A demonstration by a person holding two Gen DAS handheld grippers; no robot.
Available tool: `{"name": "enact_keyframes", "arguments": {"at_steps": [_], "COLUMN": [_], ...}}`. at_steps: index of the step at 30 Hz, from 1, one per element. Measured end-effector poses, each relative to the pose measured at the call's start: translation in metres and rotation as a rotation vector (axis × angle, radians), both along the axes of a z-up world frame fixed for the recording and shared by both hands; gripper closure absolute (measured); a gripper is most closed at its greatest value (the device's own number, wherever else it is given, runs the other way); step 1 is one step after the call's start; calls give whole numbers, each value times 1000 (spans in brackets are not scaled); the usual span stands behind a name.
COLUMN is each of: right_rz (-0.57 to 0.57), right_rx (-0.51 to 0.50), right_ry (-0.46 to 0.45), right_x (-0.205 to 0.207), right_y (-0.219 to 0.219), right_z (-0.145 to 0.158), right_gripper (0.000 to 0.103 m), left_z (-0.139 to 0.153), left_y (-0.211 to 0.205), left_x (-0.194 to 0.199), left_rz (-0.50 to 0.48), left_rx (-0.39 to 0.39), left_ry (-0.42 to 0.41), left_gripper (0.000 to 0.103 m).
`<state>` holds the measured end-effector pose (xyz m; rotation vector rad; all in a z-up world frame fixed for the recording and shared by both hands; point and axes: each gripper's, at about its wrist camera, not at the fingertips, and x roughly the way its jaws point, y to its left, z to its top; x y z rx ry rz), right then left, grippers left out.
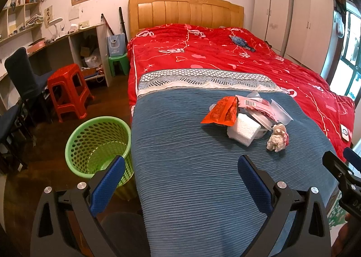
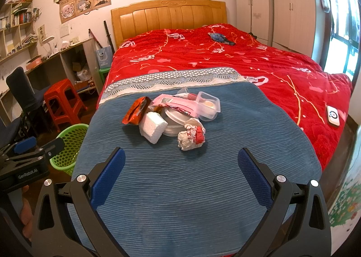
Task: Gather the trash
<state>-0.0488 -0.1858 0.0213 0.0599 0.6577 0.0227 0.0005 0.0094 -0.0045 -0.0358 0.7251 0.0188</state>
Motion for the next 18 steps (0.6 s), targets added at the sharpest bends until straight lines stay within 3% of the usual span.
{"name": "enact_keyframes", "arguments": {"at_steps": [18], "right_rz": [12], "right_rx": [-2], "right_ry": [16], "right_x": [3], "right_y": [7], "right_z": [-4], "right_gripper": [5], "left_z": [-4], "left_y": [-4], "left_x": [10], "left_rz": [-2], "left_rx": [-5], "left_ry": [26], "left_gripper": [6]}}
